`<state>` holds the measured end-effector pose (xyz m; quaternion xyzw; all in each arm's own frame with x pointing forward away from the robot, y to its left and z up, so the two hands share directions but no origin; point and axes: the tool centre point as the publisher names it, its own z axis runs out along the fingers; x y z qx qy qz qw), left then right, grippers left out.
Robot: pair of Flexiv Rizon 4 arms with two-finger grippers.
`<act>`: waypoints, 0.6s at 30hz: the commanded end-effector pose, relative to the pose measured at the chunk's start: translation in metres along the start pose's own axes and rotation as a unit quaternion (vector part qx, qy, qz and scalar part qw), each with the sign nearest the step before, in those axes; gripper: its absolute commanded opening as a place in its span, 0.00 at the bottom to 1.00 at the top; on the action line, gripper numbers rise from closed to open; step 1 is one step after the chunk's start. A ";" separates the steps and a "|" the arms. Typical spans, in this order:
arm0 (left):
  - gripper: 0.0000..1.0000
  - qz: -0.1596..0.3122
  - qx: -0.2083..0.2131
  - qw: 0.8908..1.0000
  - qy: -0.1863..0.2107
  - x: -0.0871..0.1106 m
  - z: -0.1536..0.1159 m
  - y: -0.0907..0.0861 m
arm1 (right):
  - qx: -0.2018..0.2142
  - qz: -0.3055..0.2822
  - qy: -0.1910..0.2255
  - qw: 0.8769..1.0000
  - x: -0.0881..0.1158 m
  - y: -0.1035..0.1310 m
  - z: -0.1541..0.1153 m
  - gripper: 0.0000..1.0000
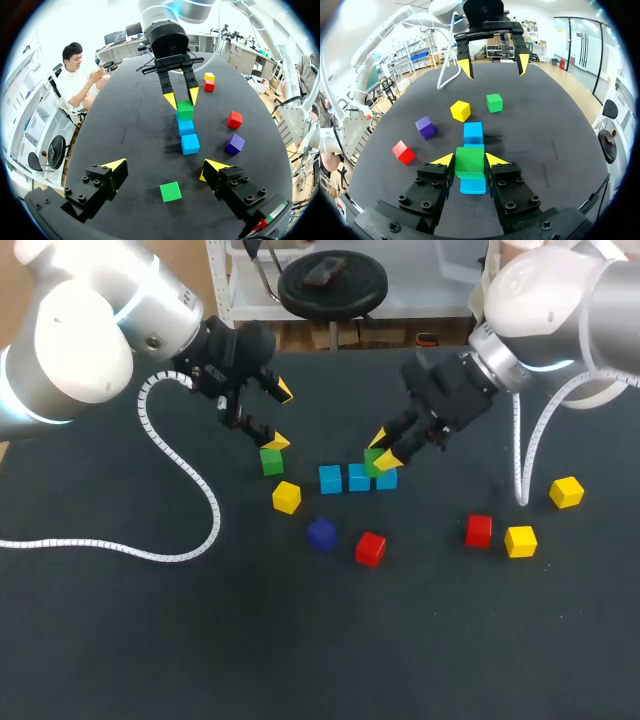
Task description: Place the blue cubes, place green cubes on the blue cubes, place the yellow cubes on the green cubes, then place the red cubes on the yellow cubes, and place purple cube on the red cubes.
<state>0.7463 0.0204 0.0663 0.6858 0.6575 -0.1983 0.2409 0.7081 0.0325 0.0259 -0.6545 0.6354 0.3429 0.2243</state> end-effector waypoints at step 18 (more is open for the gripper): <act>1.00 0.001 0.002 1.000 -0.001 0.001 0.000 0.002 | -0.006 0.001 0.003 1.000 0.000 0.000 0.002 0.34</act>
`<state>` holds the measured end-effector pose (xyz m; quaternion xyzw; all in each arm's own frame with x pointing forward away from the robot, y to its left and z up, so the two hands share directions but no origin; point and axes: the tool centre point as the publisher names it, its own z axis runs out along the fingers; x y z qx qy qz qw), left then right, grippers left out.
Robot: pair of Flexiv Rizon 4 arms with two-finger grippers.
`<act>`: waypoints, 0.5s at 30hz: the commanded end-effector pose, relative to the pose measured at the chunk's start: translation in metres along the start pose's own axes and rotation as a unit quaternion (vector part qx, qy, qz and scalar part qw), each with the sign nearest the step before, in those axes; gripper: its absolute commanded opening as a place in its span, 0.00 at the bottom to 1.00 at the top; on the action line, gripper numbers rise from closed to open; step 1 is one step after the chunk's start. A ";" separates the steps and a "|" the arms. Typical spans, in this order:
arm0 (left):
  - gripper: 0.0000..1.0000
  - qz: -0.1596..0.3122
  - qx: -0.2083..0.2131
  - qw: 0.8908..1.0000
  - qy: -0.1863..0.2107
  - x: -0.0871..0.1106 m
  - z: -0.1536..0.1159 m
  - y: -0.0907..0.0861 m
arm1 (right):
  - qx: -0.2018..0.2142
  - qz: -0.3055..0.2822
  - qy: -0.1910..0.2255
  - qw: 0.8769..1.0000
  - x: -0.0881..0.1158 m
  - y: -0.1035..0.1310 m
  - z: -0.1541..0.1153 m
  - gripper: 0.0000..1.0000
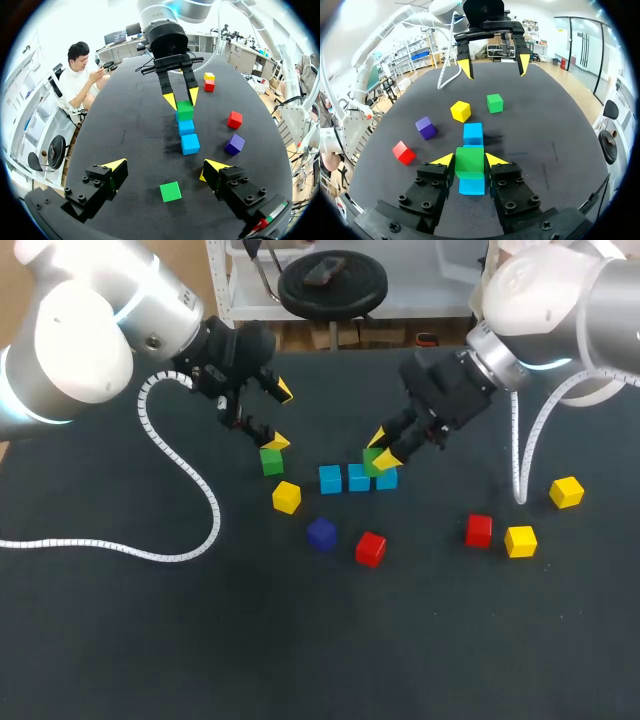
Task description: Place the blue cubes, place green cubes on the blue cubes, place the yellow cubes on the green cubes, then place the red cubes on the yellow cubes, and place purple cube on the red cubes.
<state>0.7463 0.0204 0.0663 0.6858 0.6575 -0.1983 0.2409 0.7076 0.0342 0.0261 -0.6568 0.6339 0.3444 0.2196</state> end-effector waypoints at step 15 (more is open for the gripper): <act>1.00 0.001 0.002 1.000 -0.001 0.001 0.000 0.002 | 0.001 0.006 -0.003 1.000 0.001 -0.001 -0.004 1.00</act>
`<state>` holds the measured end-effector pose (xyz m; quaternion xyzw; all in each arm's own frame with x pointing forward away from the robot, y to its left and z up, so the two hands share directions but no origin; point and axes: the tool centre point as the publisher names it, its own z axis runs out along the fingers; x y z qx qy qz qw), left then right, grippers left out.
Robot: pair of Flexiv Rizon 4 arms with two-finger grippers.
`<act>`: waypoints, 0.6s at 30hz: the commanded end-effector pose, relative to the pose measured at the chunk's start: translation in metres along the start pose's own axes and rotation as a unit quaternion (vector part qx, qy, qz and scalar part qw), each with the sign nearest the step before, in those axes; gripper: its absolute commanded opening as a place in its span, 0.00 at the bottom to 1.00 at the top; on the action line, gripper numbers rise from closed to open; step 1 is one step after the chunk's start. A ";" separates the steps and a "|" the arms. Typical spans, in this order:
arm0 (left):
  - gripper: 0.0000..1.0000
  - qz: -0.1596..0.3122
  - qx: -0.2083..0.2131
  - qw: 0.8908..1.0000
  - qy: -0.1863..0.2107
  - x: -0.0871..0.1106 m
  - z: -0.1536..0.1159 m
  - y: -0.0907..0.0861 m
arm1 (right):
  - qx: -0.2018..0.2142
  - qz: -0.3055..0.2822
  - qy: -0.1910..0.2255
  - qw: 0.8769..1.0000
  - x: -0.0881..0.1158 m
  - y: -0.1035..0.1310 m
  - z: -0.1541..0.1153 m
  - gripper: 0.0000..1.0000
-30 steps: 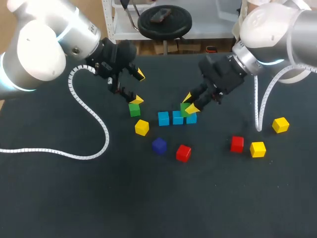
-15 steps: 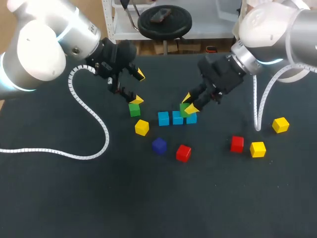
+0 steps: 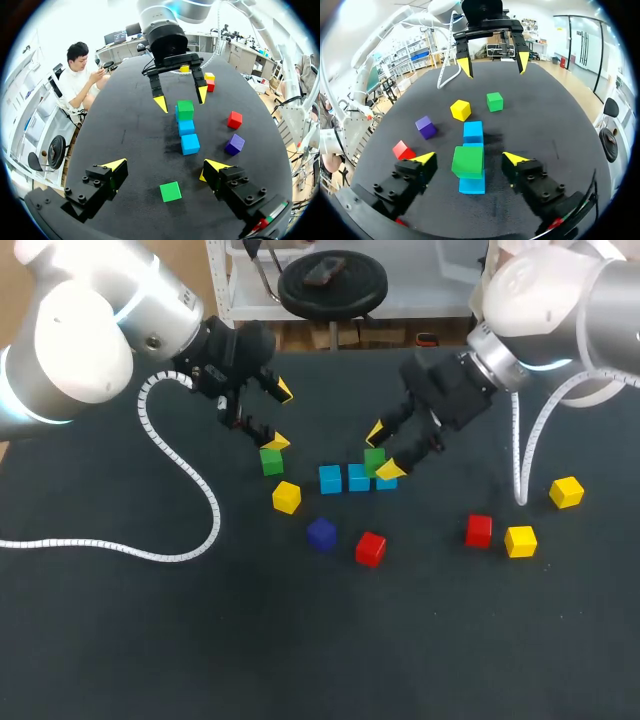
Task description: Place the blue cubes, place green cubes on the blue cubes, place the yellow cubes on the green cubes, then place the red cubes on the yellow cubes, and place purple cube on the red cubes.
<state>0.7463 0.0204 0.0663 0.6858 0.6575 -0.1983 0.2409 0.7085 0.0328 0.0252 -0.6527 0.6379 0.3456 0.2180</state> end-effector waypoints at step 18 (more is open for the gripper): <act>1.00 0.001 0.002 1.000 -0.001 0.001 0.000 0.002 | 0.053 -0.020 -0.039 0.998 -0.006 0.017 -0.067 1.00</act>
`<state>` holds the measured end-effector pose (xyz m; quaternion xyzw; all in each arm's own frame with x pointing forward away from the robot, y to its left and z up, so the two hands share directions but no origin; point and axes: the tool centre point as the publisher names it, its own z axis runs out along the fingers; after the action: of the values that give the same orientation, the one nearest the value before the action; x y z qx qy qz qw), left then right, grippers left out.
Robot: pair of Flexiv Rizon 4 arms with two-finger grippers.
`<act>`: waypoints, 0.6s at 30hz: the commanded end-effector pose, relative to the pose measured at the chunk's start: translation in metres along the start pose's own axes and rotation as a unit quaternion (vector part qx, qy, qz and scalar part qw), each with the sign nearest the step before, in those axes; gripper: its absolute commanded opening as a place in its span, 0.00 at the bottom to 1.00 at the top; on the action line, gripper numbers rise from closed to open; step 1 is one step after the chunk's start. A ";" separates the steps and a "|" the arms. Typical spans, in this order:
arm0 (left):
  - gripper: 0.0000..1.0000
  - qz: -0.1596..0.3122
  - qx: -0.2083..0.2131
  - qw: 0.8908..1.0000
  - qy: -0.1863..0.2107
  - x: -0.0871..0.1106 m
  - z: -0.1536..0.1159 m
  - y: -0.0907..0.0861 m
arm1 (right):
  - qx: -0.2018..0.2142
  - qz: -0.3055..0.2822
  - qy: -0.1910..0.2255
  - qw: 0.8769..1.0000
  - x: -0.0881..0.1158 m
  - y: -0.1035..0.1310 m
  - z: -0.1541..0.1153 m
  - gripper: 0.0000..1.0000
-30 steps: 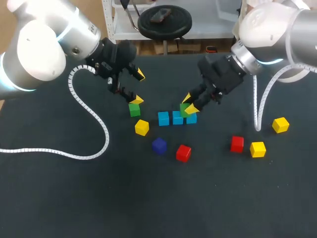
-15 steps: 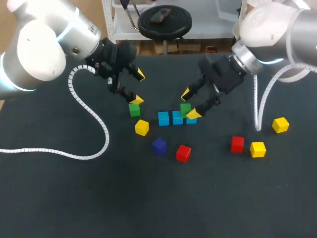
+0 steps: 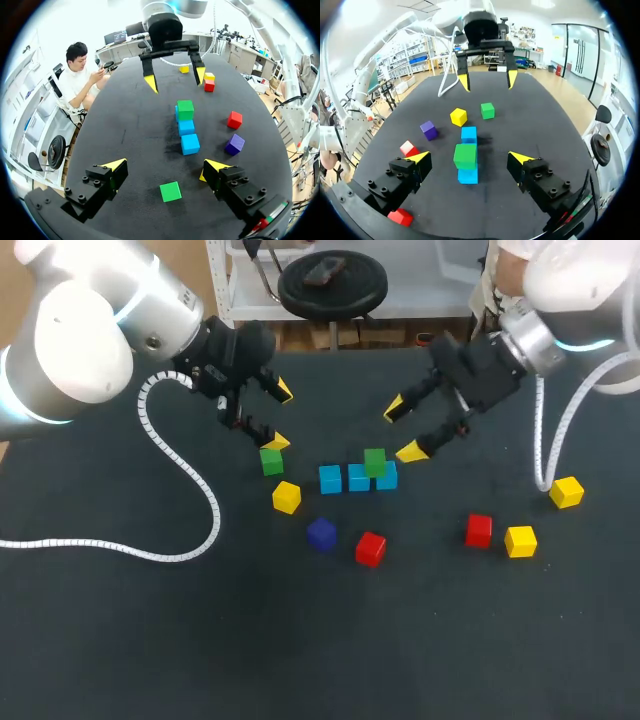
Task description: Place the blue cubes, place green cubes on the blue cubes, place the yellow cubes on the green cubes, then place the red cubes on the yellow cubes, and place purple cube on the red cubes.
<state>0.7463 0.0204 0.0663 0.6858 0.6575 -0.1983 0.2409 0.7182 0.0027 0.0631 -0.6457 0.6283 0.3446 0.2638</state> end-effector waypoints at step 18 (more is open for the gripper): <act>1.00 0.001 0.002 1.000 -0.001 0.001 0.000 0.002 | 0.069 0.020 0.001 0.997 0.020 0.034 -0.058 1.00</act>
<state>0.7463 0.0205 0.0663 0.6858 0.6575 -0.1983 0.2409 0.6988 -0.0515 0.0848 -0.6213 0.6568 0.3193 0.2842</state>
